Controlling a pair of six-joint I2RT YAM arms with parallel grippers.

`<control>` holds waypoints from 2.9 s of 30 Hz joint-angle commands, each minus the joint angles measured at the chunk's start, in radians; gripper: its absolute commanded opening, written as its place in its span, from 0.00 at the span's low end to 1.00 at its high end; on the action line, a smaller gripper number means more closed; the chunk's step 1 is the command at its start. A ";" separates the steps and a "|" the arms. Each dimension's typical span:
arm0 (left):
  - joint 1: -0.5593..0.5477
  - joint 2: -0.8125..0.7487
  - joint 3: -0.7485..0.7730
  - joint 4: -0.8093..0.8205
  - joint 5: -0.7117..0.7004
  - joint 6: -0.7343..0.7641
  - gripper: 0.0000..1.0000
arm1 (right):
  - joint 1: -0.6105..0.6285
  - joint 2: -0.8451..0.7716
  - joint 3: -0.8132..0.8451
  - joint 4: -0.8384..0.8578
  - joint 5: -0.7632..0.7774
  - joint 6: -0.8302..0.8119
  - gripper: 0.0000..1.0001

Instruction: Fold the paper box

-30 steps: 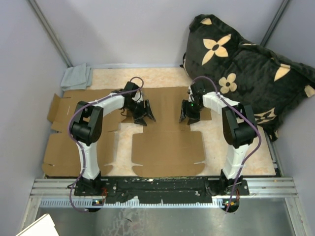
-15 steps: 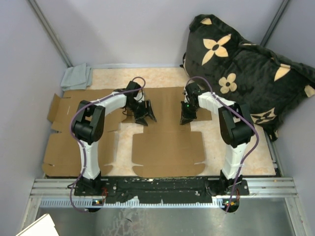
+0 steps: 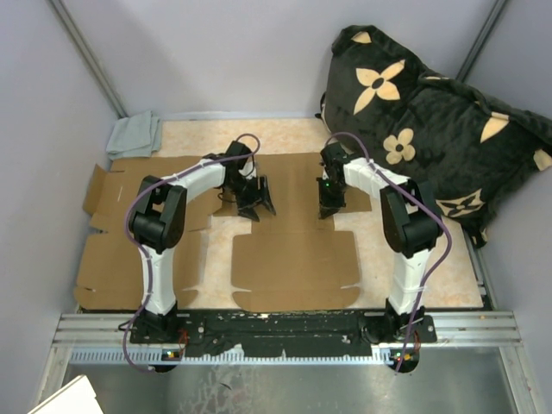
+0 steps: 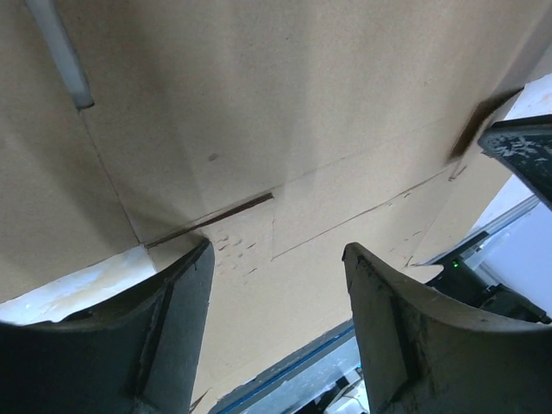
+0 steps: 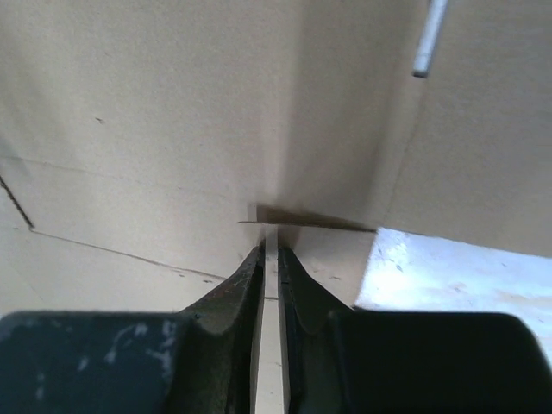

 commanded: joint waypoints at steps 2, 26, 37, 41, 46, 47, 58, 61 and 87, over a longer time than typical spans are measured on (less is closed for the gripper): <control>-0.014 0.016 0.056 -0.072 -0.060 0.059 0.71 | 0.004 -0.112 0.061 -0.096 0.095 -0.034 0.14; 0.324 0.018 0.132 -0.090 -0.194 0.073 0.77 | -0.187 -0.058 0.143 -0.077 0.262 0.005 0.59; 0.324 0.041 0.135 -0.099 -0.230 0.088 0.77 | -0.254 -0.035 0.090 -0.049 0.324 0.022 0.71; 0.324 0.038 0.134 -0.138 -0.257 0.099 0.77 | -0.287 -0.018 0.056 -0.013 0.317 0.013 0.78; 0.324 0.036 0.114 -0.137 -0.283 0.117 0.77 | -0.307 -0.023 0.011 0.057 0.298 -0.018 0.91; 0.325 0.036 0.110 -0.136 -0.283 0.118 0.77 | -0.307 -0.024 0.004 0.067 0.292 -0.021 0.91; 0.324 0.044 0.077 -0.112 -0.243 0.111 0.77 | -0.307 -0.010 -0.086 0.165 0.106 -0.018 0.85; 0.324 0.055 0.074 -0.112 -0.245 0.116 0.77 | -0.307 -0.009 -0.094 0.172 0.081 -0.020 0.83; 0.289 -0.088 0.075 -0.027 -0.056 0.118 0.36 | -0.305 -0.011 -0.102 0.165 0.026 -0.035 0.79</control>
